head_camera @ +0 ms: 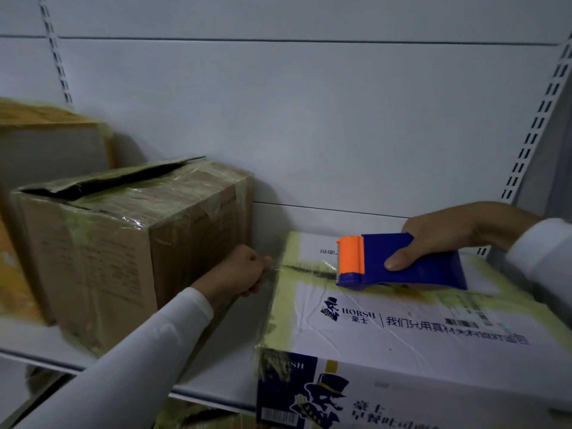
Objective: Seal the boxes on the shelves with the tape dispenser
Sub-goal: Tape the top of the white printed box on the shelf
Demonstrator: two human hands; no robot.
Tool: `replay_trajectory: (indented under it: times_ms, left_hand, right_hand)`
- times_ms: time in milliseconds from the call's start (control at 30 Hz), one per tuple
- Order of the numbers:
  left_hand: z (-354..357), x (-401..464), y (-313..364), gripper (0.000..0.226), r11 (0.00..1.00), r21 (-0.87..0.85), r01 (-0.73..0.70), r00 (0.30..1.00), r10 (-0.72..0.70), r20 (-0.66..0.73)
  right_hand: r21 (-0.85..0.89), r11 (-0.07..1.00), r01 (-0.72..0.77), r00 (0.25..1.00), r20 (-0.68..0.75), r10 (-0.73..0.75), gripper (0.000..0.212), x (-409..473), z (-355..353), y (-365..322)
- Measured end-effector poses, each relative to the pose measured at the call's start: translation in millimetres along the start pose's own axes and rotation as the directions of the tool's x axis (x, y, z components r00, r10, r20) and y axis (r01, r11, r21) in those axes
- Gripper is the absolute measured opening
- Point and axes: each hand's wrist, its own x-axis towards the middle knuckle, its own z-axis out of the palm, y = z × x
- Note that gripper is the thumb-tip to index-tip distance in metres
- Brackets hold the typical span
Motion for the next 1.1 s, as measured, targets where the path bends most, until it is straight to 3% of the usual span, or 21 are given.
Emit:
replay_trajectory:
  times_ms: [133, 333, 400, 467, 533, 600, 700, 767, 833, 900, 1100]
  left_hand:
    - [12, 1, -9, 0.040, 1.000, -0.014, 0.007, 1.000, -0.007, 0.027]
    - [25, -2, -28, 0.035, 0.941, -0.282, 0.185, 0.982, -0.164, 0.097]
    - [30, -1, -28, 0.032, 0.957, -0.256, 0.134, 0.991, -0.126, 0.050]
    - [28, 1, -19, 0.020, 0.987, -0.160, 0.025, 0.996, -0.039, -0.083]
    - [16, 7, -3, 0.011, 0.995, -0.044, -0.090, 0.961, 0.075, -0.267]
    - [4, 11, 21, 0.008, 0.966, 0.110, -0.232, 0.901, 0.257, -0.349]
    - [12, 14, 54, 0.020, 0.855, 0.341, -0.391, 0.887, 0.449, -0.108]
    - [34, 14, 57, 0.030, 0.799, 0.431, -0.420, 0.905, 0.405, 0.130]
    - [52, 16, 46, 0.033, 0.672, 0.593, -0.445, 0.895, 0.354, 0.270]
    - [56, 21, 37, 0.029, 0.570, 0.676, -0.467, 0.881, 0.362, 0.304]
    - [53, 27, 32, 0.029, 0.541, 0.595, -0.595, 0.799, 0.482, 0.360]
  right_hand:
    - [-0.010, 1.000, -0.016, 1.000, 0.006, 0.016, 0.048, 6, 4, 1]
    - [-0.003, 1.000, -0.009, 1.000, -0.006, 0.009, 0.056, 7, 6, 4]
    - [-0.002, 1.000, -0.012, 1.000, -0.009, 0.012, 0.052, 7, 7, 4]
    - [0.004, 1.000, -0.018, 1.000, -0.016, 0.018, 0.052, 6, 7, 3]
    - [0.005, 1.000, -0.022, 1.000, -0.017, 0.023, 0.055, 6, 7, 1]
    - [0.001, 1.000, -0.026, 0.999, -0.022, 0.026, 0.057, 5, 8, 0]
    - [-0.003, 1.000, -0.029, 0.999, -0.036, 0.029, 0.059, 4, 9, 0]
    - [-0.004, 0.999, -0.032, 0.999, -0.040, 0.031, 0.062, 4, 9, -1]
    - [-0.007, 0.999, -0.042, 0.999, -0.026, 0.042, 0.059, 4, 11, -2]
    - [-0.010, 0.999, -0.050, 0.999, -0.003, 0.050, 0.057, 5, 13, -2]
    - [0.004, 0.999, -0.046, 0.999, 0.009, 0.046, 0.056, 3, 12, 3]
